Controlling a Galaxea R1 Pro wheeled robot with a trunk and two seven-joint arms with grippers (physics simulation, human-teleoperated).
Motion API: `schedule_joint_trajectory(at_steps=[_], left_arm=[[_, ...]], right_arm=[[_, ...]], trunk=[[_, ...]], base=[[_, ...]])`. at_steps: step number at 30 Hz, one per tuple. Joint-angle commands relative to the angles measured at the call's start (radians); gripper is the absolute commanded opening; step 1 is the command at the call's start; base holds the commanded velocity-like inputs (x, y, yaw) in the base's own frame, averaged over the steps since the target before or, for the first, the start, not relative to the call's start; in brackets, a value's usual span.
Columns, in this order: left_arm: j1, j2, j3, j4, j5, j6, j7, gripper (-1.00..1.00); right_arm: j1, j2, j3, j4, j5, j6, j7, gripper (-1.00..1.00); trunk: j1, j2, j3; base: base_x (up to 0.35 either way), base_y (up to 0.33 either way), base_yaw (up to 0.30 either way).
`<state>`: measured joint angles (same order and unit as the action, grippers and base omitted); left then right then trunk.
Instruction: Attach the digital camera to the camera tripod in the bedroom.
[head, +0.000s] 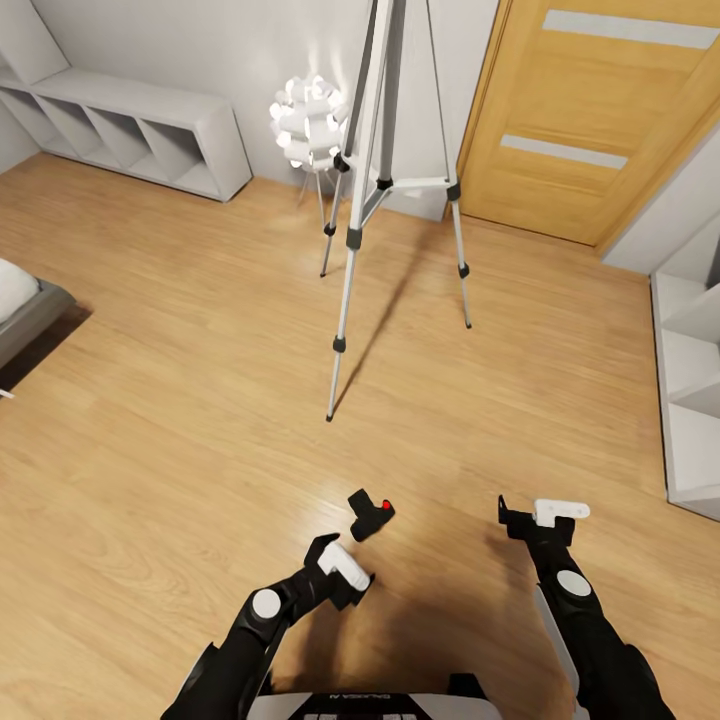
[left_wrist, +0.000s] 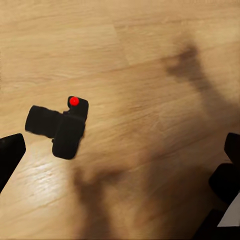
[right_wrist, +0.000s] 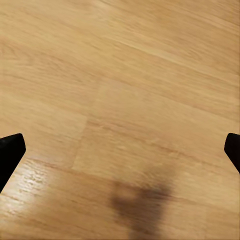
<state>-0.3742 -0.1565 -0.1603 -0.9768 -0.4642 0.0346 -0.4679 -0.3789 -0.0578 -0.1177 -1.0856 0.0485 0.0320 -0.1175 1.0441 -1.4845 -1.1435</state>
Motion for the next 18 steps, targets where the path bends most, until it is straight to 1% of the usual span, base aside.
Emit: schedule_joint_trajectory(at_steps=[1,7,11,14,18], left_arm=[[0.0,0.0,0.001,-0.005,0.0,0.004,-0.005,1.0],[0.0,0.001,0.001,-0.011,0.014,0.007,-0.008,1.0],[0.0,0.0,0.0,-0.014,0.016,0.008,-0.008,1.0],[0.0,-0.005,0.0,-0.024,0.017,0.01,-0.008,1.0],[0.0,-0.016,-0.001,-0.048,0.017,0.031,-0.008,1.0]], right_arm=[[0.0,0.0,0.001,-0.001,0.005,0.004,-0.004,1.0],[0.0,-0.002,0.001,-0.002,0.005,0.004,-0.004,1.0],[0.0,-0.002,0.001,-0.001,0.005,0.004,-0.004,1.0],[-0.001,-0.001,0.001,-0.001,0.005,0.004,-0.004,1.0],[-0.001,-0.002,0.001,-0.001,0.005,0.004,-0.004,1.0]], trunk=[[0.004,-0.008,-0.004],[0.027,-0.05,-0.023],[0.042,-0.078,-0.035],[0.054,-0.099,-0.044],[0.069,-0.127,-0.057]], base=[[0.0,0.0,0.0],[0.0,0.0,0.0],[0.0,0.0,0.0],[0.0,0.0,0.0],[0.0,0.0,0.0]])
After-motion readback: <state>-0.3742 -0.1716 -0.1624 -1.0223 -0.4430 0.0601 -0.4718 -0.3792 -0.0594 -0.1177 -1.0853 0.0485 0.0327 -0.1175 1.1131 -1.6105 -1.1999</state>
